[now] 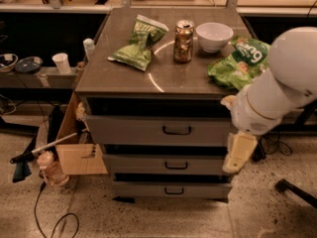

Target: Open bottom drawer

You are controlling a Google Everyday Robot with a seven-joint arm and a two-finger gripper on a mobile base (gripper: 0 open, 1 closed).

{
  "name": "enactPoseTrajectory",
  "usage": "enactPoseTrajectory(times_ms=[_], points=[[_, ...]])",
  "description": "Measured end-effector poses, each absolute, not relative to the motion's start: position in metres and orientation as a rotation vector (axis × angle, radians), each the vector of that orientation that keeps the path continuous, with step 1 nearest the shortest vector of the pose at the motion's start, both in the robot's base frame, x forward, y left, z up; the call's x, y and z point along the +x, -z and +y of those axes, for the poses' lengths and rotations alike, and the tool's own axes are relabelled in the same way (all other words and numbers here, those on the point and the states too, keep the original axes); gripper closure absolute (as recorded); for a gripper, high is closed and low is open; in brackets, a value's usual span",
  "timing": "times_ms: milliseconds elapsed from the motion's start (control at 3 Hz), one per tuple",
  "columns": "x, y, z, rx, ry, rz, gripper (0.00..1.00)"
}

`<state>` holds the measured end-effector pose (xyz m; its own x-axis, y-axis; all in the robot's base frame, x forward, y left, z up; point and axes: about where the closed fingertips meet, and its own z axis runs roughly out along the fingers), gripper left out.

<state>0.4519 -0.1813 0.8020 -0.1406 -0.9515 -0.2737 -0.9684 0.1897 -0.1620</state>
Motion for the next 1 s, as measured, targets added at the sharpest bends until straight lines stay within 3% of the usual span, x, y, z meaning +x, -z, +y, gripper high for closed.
enactPoseTrajectory(times_ms=[333,1000], points=[[0.477,-0.76,-0.17,-1.857,-0.108,2.169,0.0],[0.465,-0.741,-0.169,-1.856,-0.118,2.185,0.0]])
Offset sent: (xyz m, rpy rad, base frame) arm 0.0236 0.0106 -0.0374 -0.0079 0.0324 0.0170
